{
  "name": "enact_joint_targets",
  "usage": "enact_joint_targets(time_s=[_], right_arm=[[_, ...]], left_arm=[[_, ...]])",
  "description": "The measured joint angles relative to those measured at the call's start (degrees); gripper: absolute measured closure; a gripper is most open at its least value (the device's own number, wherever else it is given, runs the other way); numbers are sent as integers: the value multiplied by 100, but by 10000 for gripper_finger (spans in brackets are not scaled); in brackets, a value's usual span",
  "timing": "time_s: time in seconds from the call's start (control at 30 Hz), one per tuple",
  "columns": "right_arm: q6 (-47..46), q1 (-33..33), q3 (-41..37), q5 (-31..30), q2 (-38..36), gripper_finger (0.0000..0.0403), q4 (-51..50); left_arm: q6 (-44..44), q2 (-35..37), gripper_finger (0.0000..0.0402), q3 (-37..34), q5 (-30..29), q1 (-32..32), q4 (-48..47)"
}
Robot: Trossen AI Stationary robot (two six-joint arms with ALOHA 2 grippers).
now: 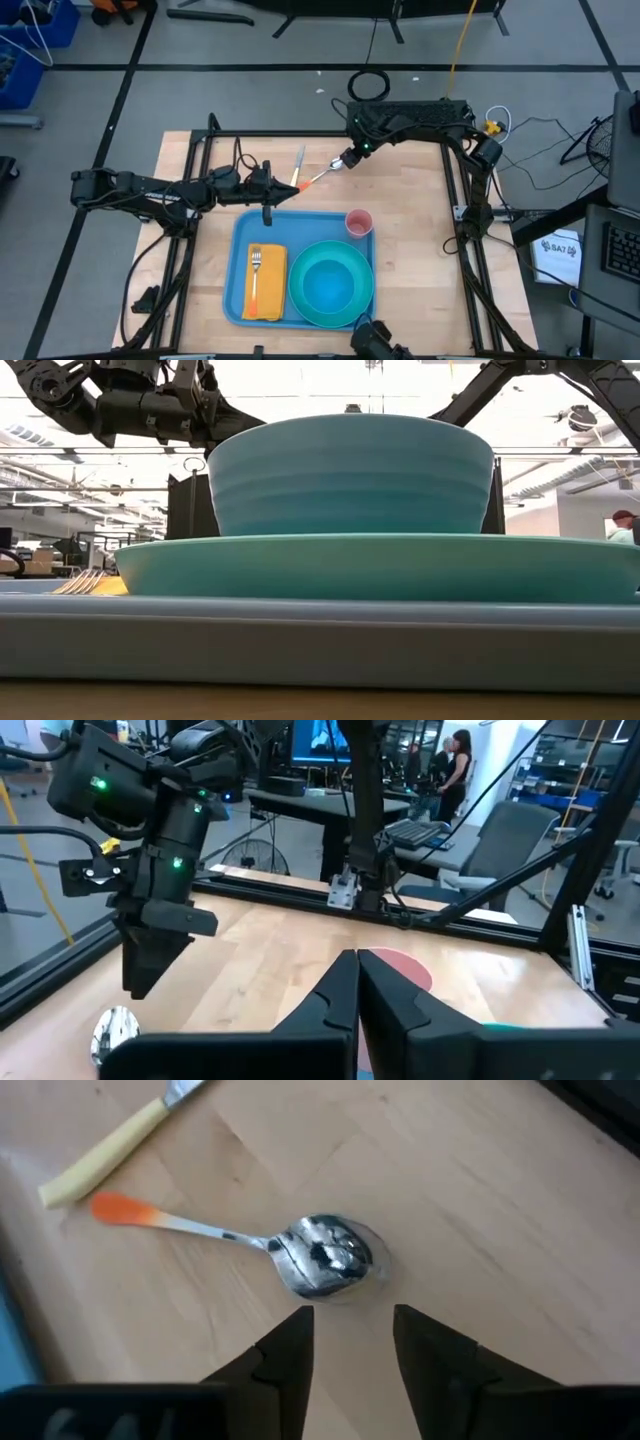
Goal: Set up tray
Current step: Put the orange spoon on the yellow napkin to the right of the orange fork
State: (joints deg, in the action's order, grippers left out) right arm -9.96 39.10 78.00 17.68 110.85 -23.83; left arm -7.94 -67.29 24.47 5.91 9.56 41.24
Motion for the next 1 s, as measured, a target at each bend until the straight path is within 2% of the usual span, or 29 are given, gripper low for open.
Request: enact_joint_targets(time_s=[0.13, 0.3, 0.53, 0.8, 1.0], right_arm=[[-90, 64, -2, -98, 0, 267, 124], [-130, 92, -2, -90, 60, 267, 211], [-184, 44, -7, 94, 308, 267, 278], [-532, -28, -9, 511, 547, 268, 840], [-590, -104, -9, 513, 721, 276, 1049]], left_arm=[[13, 0, 396, 0, 0, 0, -23], [4, -2, 375, 0, 0, 0, -40], [-11, -2, 369, 0, 1, 0, -73], [-14, -2, 369, 0, -2, -1, -89], [-27, -2, 369, 0, -2, -1, -103]])
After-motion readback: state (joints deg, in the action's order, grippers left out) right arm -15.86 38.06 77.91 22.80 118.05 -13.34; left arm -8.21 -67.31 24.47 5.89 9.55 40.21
